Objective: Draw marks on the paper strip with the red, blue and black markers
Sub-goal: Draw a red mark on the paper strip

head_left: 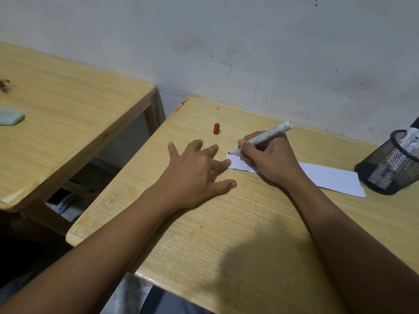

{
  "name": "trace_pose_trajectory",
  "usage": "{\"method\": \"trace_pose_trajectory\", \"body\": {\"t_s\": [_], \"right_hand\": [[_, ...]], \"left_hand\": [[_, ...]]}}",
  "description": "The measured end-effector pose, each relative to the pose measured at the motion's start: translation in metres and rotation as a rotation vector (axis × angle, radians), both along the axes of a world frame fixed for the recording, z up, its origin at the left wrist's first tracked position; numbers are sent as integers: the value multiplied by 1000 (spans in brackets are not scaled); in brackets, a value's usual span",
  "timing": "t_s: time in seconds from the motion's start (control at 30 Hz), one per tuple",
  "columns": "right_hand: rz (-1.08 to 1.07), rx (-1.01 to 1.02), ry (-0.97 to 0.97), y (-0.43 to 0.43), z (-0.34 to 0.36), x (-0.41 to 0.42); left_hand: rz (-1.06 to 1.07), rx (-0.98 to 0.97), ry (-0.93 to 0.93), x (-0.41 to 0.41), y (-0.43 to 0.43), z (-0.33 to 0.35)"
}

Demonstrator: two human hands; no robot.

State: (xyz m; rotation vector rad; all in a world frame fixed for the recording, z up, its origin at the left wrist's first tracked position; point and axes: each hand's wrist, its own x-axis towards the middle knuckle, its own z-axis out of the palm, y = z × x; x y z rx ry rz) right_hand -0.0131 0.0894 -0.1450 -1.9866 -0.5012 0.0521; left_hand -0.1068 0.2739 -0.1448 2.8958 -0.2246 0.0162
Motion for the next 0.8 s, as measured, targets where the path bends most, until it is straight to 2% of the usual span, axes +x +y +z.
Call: {"method": "trace_pose_trajectory", "body": {"t_s": [0.63,0.7,0.8], "right_hand": [[13,-14,-6,-1,0,-1],[-6,50,28,-1,3,-2],[-79,324,143,-4,9,-1]], "left_hand": [[-1,2,-25,0,0,-2],[4,-12,-25,0,1,-2],[14,-42,-45,-2,-1,-1]]}}
